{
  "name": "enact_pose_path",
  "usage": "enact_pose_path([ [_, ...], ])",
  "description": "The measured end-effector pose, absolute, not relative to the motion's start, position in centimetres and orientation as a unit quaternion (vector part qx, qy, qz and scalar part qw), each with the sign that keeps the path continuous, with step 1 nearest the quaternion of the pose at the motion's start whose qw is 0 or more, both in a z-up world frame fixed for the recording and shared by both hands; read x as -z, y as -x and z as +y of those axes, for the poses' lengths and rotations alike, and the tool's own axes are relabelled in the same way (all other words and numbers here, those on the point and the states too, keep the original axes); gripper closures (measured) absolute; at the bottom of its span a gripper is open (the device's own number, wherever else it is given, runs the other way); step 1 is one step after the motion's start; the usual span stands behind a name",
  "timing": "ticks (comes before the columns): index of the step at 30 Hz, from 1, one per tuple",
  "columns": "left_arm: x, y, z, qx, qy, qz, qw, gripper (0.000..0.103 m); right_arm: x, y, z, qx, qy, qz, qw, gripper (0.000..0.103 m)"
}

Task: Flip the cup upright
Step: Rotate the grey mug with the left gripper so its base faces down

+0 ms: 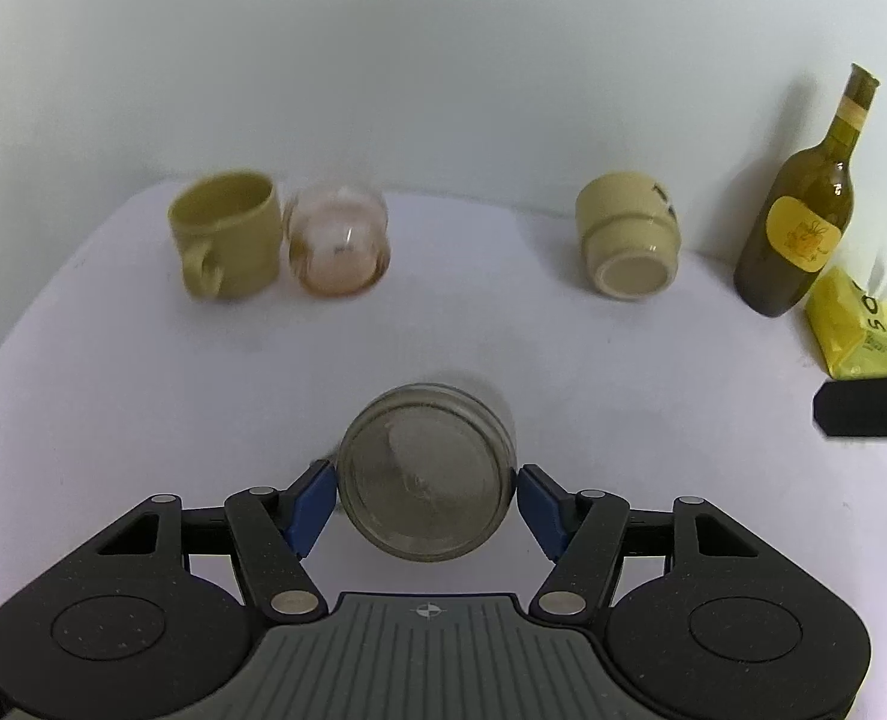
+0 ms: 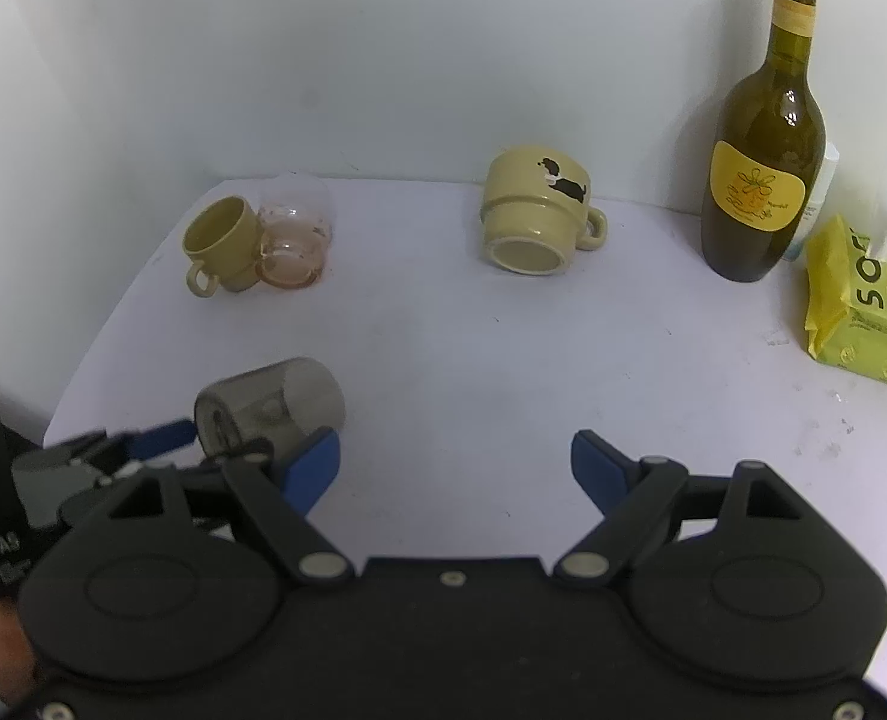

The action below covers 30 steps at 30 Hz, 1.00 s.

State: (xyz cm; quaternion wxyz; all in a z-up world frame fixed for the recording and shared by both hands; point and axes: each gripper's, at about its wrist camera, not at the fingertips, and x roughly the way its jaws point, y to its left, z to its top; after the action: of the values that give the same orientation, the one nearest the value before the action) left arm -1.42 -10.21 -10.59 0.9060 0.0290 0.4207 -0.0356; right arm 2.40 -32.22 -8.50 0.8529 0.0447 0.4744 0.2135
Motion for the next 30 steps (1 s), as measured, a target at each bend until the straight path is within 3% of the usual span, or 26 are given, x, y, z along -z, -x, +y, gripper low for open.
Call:
enact_pose_path([
  [10, 10.5, -1.5, -11.5, 0.043, -0.065, 0.419, 0.904, 0.044, 8.3, -2.7, -32.6, -0.206, -0.044, 0.472, 0.856, 0.02],
  [19, 11.5, -2.0, -12.1, 0.04, -0.085, 0.443, 0.892, 0.034, 8.3, -2.8, -32.5, -0.21, -0.041, 0.473, 0.855, 0.02],
  [30, 12.2, -3.3, -11.4, 0.055, -0.096, 0.437, 0.893, 0.041, 8.0, -3.0, -32.2, -0.213, -0.031, 0.472, 0.855, 0.02],
])
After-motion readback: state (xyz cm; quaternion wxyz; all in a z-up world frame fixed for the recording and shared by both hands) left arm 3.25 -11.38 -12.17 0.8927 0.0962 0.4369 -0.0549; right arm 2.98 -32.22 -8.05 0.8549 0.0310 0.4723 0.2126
